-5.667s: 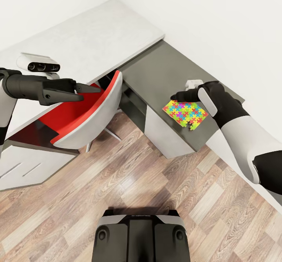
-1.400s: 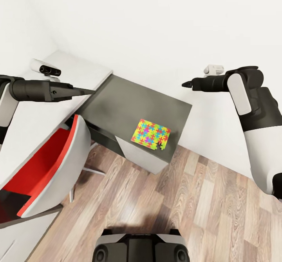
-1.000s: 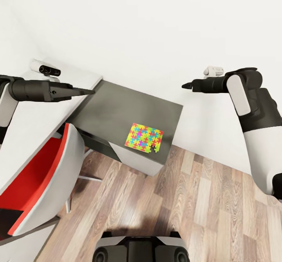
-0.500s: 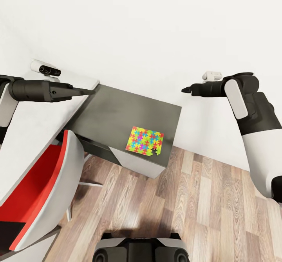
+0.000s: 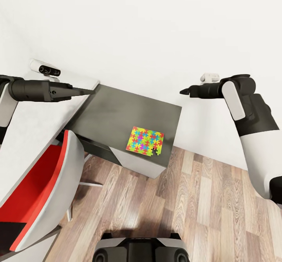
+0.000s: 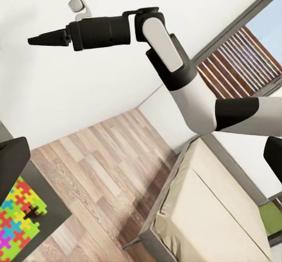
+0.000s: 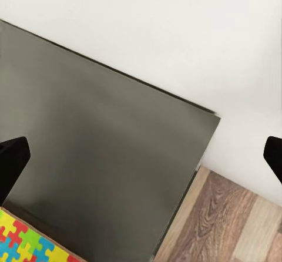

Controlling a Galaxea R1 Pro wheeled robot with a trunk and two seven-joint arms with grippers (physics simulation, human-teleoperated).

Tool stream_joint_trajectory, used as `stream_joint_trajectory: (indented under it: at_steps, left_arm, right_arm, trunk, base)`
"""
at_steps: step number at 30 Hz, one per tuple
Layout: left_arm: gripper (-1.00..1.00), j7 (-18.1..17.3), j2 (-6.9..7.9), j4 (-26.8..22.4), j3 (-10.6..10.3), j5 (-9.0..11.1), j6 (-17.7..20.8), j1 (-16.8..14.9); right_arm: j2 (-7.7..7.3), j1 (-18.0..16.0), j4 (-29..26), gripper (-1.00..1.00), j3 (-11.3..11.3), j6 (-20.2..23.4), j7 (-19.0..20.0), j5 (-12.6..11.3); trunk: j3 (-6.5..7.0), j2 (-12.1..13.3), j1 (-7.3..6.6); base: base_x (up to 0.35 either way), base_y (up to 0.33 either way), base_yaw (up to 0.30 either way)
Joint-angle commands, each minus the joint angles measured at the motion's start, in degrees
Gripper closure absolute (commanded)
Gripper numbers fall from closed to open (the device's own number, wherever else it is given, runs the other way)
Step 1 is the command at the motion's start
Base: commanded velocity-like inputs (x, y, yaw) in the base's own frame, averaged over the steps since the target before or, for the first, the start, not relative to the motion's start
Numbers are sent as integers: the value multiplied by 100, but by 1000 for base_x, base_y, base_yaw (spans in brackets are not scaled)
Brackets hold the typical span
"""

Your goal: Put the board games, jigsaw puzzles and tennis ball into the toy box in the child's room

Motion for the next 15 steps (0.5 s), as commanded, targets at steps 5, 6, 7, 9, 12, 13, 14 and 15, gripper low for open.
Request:
stream_joint_trajectory:
  at_steps: [5,6,7,9,12,13,14,15]
  left_arm:
    - [-100,-13,5,2,-11,12,59,-7]
    - [-100,-13,5,2,-12,12,59,-7]
    - [-100,-11,5,2,-12,11,59,-7]
    - [-100,-7,5,2,-12,11,59,-7]
    - [-100,-3,0,2,-13,10,59,-7]
    - [-100,-2,-1,2,-13,10,59,-7]
    - [-100,0,-1,2,-13,10,59,-7]
    - [-100,2,-2,2,-13,10,59,-7]
  right_arm:
    - [19,-5,195,-100,17,18,20,33]
    - [24,-7,261,-100,19,18,15,33]
    - [32,-10,436,-100,20,18,7,33]
    - [54,-13,756,-100,24,18,-3,36]
    - [268,-38,1269,-100,23,18,-19,41]
    - [342,-42,1358,-100,22,16,-25,43]
    - [425,-49,1446,-100,21,10,-34,44]
    - [591,-66,1625,-100,12,-10,-61,46]
  trunk:
    - [-8,-10,4]
    - [-8,-10,4]
    - [-8,-10,4]
    - [-8,-10,4]
    - [-8,-10,4]
    - [-8,-10,4]
    - [-8,-10,4]
    - [-8,-10,4]
  base:
    - [56,0,0]
    - [79,0,0]
    - [89,0,0]
    - [97,0,0]
    - [106,0,0]
    - [109,0,0]
    - [109,0,0]
    - [110,0,0]
